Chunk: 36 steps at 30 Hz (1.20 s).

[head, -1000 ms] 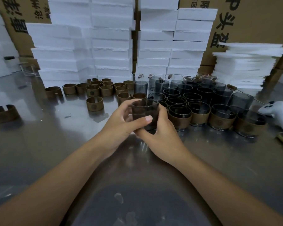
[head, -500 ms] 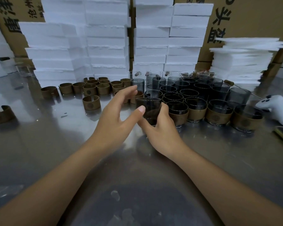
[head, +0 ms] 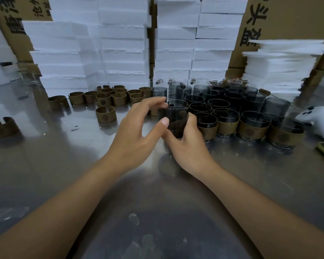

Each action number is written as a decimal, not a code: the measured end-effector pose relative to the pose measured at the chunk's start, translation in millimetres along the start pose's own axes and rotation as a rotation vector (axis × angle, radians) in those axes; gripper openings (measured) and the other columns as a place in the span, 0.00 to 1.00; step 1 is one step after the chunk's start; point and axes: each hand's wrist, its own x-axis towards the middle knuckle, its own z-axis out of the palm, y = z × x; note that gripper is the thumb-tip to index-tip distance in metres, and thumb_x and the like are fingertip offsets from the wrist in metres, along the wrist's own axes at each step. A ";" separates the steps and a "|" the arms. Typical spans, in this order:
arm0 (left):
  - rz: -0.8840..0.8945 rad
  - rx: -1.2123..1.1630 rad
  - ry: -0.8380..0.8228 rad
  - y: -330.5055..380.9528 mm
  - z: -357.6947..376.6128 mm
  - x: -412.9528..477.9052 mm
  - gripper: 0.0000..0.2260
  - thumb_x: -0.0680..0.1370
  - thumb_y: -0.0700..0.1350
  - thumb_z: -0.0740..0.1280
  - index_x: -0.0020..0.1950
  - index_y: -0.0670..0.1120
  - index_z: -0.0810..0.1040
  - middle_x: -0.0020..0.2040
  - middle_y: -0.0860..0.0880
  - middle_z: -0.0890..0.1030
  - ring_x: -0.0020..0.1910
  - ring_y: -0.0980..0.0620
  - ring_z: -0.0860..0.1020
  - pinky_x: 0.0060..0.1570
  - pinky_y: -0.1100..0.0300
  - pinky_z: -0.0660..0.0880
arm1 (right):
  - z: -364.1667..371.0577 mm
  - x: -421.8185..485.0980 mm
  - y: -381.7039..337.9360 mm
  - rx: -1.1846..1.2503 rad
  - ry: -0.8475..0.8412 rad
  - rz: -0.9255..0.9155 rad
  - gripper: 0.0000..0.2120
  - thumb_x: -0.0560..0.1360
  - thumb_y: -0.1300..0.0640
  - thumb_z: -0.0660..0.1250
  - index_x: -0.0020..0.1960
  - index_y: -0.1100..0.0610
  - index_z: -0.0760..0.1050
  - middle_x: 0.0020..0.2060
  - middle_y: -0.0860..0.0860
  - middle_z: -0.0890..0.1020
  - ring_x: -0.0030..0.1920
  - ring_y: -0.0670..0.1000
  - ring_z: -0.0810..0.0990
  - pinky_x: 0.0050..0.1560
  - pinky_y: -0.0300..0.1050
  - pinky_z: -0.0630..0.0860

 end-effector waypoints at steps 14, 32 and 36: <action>-0.112 -0.133 -0.031 -10.0 -1.1 2.4 0.21 0.78 0.55 0.54 0.69 0.52 0.69 0.63 0.58 0.75 0.59 0.69 0.72 0.40 0.74 0.73 | -1.0 -2.4 -1.7 0.039 -0.047 -0.035 0.22 0.74 0.51 0.70 0.64 0.53 0.66 0.51 0.40 0.76 0.51 0.34 0.75 0.48 0.26 0.71; 0.116 0.007 -0.039 5.7 -1.0 -0.5 0.20 0.79 0.54 0.53 0.64 0.46 0.74 0.59 0.50 0.78 0.63 0.56 0.73 0.63 0.62 0.69 | -0.2 -6.8 -3.3 -0.068 -0.149 -0.140 0.27 0.66 0.41 0.67 0.61 0.48 0.64 0.47 0.40 0.79 0.48 0.36 0.78 0.44 0.29 0.73; 0.214 0.082 -0.002 9.5 -0.9 -0.7 0.18 0.79 0.51 0.55 0.61 0.45 0.76 0.57 0.53 0.77 0.60 0.57 0.73 0.60 0.61 0.70 | -2.2 -4.3 -0.5 -0.044 -0.108 -0.109 0.21 0.71 0.49 0.70 0.59 0.49 0.65 0.46 0.41 0.77 0.45 0.32 0.76 0.41 0.26 0.70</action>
